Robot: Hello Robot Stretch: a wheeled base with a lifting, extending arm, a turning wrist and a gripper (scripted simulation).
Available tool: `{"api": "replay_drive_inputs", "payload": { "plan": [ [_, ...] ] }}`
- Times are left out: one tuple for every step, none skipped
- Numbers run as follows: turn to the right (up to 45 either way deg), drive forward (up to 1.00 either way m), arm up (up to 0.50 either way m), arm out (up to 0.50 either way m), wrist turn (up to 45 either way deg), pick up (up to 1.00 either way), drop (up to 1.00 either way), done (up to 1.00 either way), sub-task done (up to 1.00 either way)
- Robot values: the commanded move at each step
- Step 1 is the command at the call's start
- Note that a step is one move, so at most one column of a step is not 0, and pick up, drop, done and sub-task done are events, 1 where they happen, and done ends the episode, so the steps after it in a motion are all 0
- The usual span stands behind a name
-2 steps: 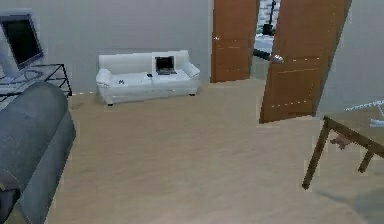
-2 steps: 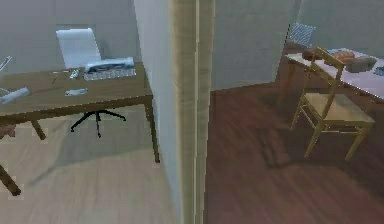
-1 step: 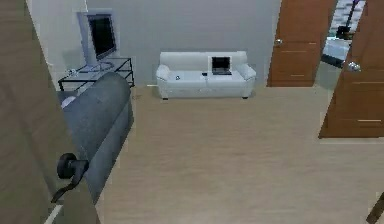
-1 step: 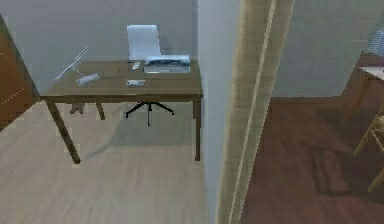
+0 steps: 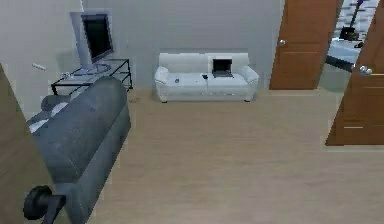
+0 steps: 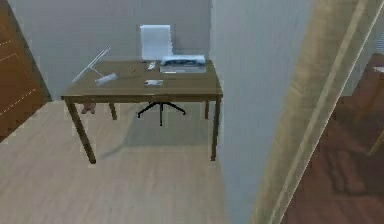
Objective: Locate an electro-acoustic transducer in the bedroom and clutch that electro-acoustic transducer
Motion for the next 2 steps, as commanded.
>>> {"api": "replay_drive_inputs", "payload": {
  "plan": [
    [24.0, 0.0, 0.0, 0.0, 0.0, 0.0, 0.0, 0.0, 0.0],
    [0.0, 1.0, 0.0, 0.0, 0.0, 0.0, 0.0, 0.0, 0.0]
  ]
}}
